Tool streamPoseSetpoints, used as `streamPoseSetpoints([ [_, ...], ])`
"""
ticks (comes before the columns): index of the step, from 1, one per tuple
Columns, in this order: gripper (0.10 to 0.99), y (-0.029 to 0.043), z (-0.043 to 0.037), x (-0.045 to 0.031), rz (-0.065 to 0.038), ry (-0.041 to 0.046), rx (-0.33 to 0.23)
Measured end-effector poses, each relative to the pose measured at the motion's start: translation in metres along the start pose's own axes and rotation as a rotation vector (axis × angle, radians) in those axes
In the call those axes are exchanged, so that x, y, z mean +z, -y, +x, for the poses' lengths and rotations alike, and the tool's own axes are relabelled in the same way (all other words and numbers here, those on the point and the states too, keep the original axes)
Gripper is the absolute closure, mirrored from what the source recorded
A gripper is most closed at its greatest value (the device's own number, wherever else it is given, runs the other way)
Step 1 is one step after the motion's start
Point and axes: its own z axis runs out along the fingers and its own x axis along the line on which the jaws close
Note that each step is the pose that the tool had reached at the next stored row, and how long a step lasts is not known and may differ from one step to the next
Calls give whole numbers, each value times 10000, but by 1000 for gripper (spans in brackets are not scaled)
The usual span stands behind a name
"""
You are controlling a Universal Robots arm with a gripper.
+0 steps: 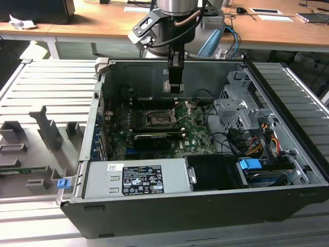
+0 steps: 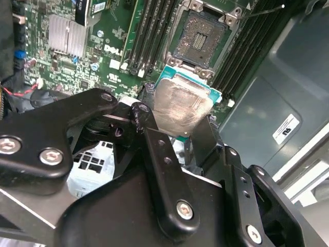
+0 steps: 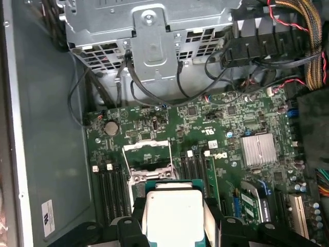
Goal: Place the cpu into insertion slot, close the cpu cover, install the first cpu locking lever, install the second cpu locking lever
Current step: 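Place the cpu into insertion slot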
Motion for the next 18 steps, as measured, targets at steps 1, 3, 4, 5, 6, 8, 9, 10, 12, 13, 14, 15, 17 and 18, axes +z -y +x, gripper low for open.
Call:
streamPoseSetpoints([
  [1,557,0,0,4,-2,12,149],
  [3,557,1,0,9,-6,29,335],
  [4,557,1,0,10,-6,35,388],
  [5,557,1,0,12,-7,37,424],
  [6,557,1,0,14,-7,39,435],
  [8,557,2,0,19,-9,41,477],
  [9,557,2,0,23,-10,44,521],
  [10,557,3,-1,31,-12,59,678],
  [12,557,5,-1,50,-18,89,1023],
  [13,557,6,-1,61,-18,97,1104],
  [14,557,7,-2,70,-19,97,1107],
  [15,557,8,-2,81,-20,94,1075],
  [17,557,11,-2,95,-13,67,758],
  [18,557,11,-2,105,-10,51,573],
])
